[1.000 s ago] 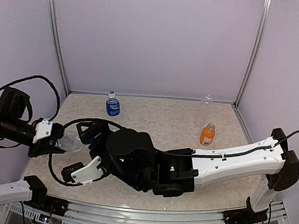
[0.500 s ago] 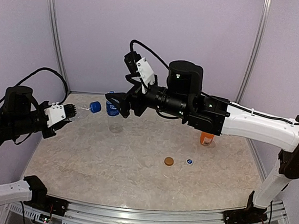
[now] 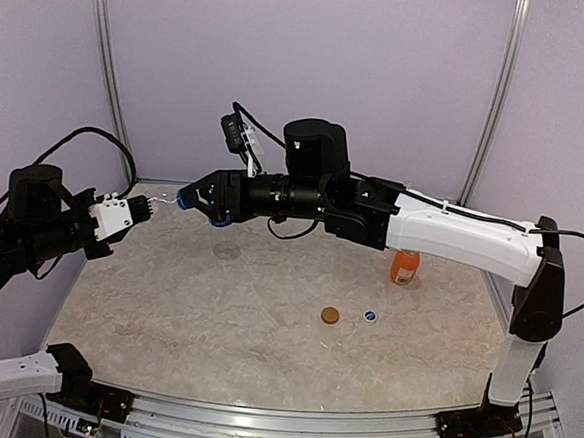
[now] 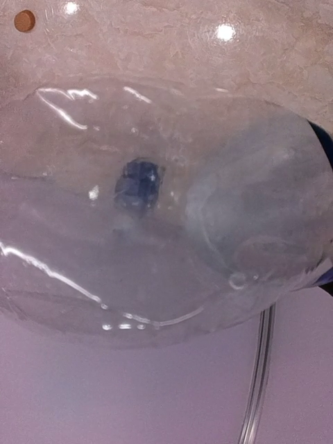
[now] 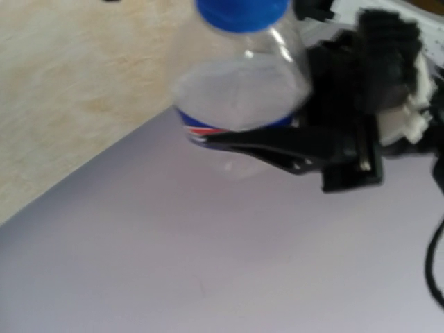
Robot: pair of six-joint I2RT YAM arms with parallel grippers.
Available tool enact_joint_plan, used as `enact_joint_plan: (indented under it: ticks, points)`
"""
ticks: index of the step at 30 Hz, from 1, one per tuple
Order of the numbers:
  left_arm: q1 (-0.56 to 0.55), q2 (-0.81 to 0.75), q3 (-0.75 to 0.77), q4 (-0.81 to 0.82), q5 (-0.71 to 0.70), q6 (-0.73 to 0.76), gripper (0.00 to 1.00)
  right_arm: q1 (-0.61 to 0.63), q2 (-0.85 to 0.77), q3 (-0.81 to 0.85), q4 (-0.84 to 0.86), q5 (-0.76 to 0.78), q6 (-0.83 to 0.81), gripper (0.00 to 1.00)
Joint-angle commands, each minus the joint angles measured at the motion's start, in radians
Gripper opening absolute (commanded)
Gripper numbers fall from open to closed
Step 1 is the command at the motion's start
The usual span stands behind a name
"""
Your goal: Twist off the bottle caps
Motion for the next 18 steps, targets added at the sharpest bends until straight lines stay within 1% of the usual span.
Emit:
enact_joint_plan:
  ticks: [1,3,8,12,15,18]
  points:
    - [-0.009,0.003,-0.012,0.022,-0.008,0.011,0.27,0.003,0.042,0.059,-0.046,-0.064,0.047,0.46]
    - [-0.012,0.002,-0.014,0.02,-0.004,0.014,0.27,0.002,0.052,0.068,-0.041,-0.073,0.051,0.4]
    - [-0.015,0.006,-0.018,0.025,-0.01,0.019,0.27,-0.001,0.09,0.116,-0.084,-0.094,0.062,0.38]
    - [-0.015,0.005,-0.022,0.031,-0.012,0.02,0.27,-0.001,0.079,0.099,-0.08,-0.094,0.066,0.12]
    - [-0.015,0.002,-0.027,0.042,-0.013,0.02,0.27,-0.001,0.076,0.09,-0.088,-0.102,0.068,0.0]
    - [-0.015,0.004,-0.024,0.042,-0.009,0.008,0.27,0.001,0.073,0.084,-0.098,-0.123,0.053,0.0]
